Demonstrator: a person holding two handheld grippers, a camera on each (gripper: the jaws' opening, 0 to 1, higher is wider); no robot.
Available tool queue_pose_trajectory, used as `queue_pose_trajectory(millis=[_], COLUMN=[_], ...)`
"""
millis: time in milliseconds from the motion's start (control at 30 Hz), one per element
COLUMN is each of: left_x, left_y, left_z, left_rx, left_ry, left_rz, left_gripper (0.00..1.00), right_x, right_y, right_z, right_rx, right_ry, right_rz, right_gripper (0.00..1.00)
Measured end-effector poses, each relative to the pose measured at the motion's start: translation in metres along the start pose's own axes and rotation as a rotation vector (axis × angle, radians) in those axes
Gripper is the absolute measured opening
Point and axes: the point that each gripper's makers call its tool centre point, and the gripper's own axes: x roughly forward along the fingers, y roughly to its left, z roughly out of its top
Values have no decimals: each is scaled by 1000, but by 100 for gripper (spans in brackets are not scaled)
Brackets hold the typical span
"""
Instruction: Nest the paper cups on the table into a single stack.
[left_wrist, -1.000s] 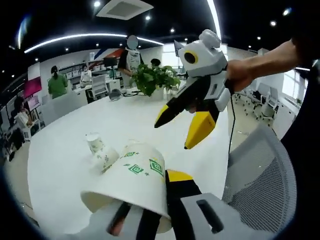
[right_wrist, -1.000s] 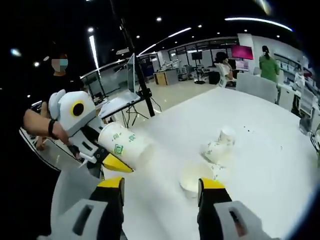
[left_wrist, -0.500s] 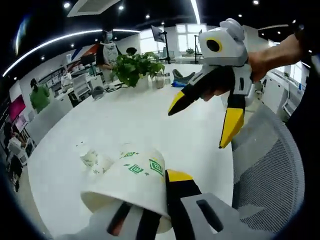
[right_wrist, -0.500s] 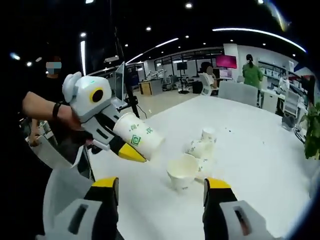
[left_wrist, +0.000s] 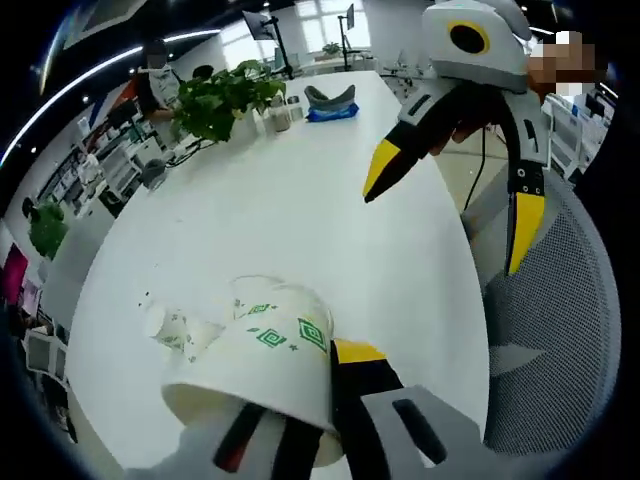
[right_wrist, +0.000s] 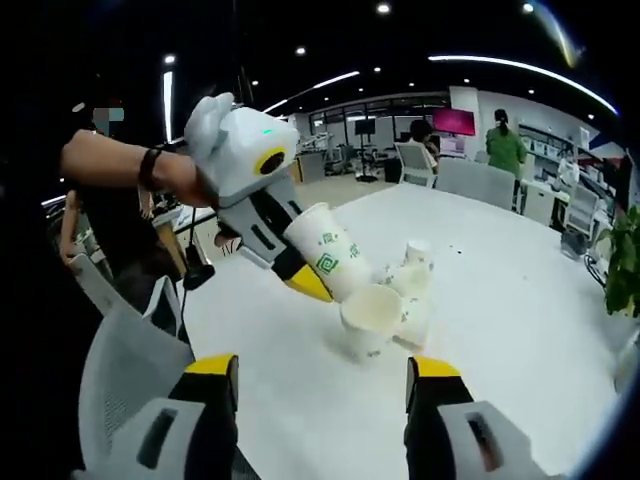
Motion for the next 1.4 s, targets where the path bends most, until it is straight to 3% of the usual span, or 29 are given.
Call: queue_pose_trajectory(millis=[333,567,967,1400], left_x=[17,28,32,33], left_y=[8,8,2,3], left_z=[-5,-7,-5,-10], left_rx=[101,159,228,246], left_ry=[152,222,303,336], left_rz=[-64,-109,-141,-168], left_gripper=[0,0,0,0], right_x=[2,0,-6,-4], right_y=[-3,-6,-9,-11], right_z=[-6,-15,-19,-22], right_rx=[25,23,49,63], right_ry=[-19,-7,-18,-20], right_rz=[-4,-9,-23,-19], right_gripper=[68,68,68,67])
